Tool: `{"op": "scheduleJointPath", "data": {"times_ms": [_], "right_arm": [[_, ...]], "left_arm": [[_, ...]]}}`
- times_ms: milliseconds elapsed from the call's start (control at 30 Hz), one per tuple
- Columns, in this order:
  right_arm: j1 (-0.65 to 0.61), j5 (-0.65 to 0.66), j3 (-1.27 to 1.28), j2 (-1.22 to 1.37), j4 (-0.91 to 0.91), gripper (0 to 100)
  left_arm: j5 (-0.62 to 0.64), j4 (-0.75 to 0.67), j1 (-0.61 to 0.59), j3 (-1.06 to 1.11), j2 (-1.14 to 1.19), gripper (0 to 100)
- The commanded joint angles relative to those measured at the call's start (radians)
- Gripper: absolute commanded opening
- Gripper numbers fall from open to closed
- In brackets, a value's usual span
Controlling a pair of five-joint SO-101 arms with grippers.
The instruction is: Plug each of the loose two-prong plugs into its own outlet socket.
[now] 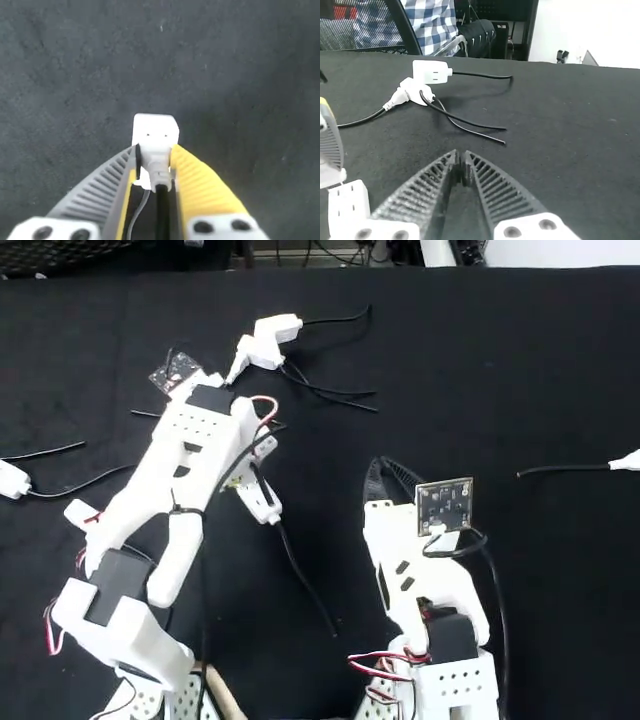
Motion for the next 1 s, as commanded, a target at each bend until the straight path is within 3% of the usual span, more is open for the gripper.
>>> {"op": "scheduleJointPath", "data": {"times_ms": [0, 967], "right_arm": [[-0.009, 0.008, 0.022, -0.087, -0.003, 1.2], [-0.009, 0.008, 0.022, -0.087, -0.003, 1.3]], "left_arm": [[-0.006, 0.011, -0.01, -0.051, -0.017, 3], [-0.002, -0.012, 0.022, -0.035, -0.008, 3]]}}
